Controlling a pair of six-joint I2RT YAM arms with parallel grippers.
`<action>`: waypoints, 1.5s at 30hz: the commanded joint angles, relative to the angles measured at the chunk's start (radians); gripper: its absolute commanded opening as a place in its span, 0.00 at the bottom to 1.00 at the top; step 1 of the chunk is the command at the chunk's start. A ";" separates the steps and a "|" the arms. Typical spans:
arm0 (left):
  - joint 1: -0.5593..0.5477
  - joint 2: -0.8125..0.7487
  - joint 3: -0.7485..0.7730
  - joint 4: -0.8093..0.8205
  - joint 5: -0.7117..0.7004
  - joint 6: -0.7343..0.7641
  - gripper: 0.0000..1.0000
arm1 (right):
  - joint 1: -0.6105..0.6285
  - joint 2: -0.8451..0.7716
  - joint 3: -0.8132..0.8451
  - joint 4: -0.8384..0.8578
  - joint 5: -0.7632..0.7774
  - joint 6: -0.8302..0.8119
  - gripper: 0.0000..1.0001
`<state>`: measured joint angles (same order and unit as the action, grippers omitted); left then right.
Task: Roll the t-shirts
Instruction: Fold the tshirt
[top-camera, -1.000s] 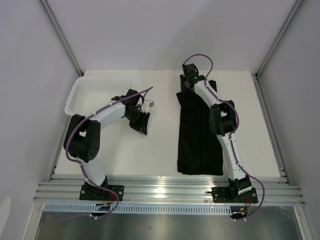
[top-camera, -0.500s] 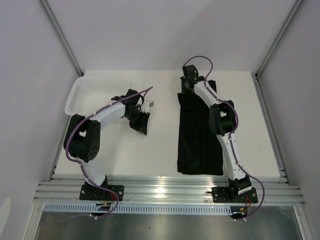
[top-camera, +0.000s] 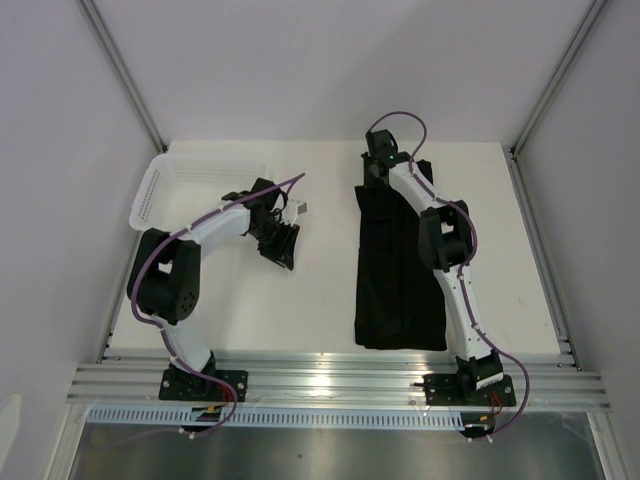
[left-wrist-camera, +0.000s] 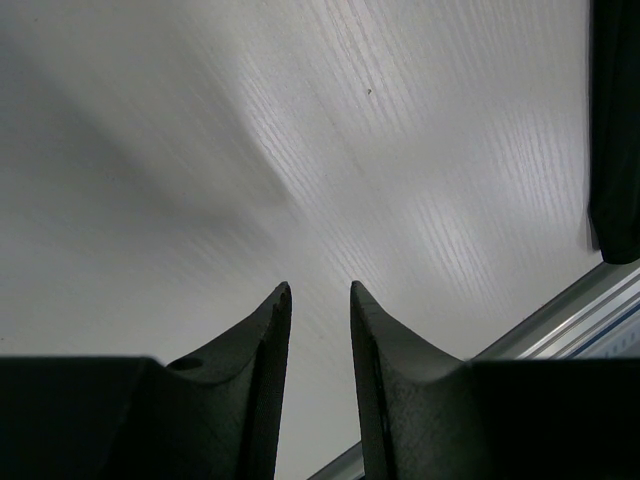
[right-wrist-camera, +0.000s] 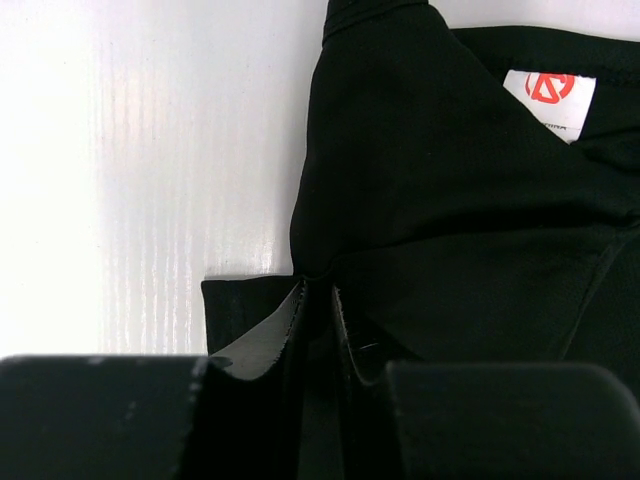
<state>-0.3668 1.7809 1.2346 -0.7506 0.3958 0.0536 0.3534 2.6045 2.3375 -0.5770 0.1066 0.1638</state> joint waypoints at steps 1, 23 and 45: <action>0.011 0.003 0.017 -0.003 0.020 0.020 0.34 | -0.001 -0.057 0.000 0.009 0.001 0.013 0.17; 0.014 0.023 0.023 -0.015 0.032 0.025 0.34 | 0.009 -0.081 0.008 0.028 0.025 0.011 0.11; 0.019 0.023 0.023 -0.015 0.037 0.028 0.34 | -0.037 -0.077 0.000 0.055 -0.025 0.105 0.15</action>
<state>-0.3584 1.8000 1.2346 -0.7658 0.4042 0.0616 0.3233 2.5752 2.3371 -0.5491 0.1028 0.2455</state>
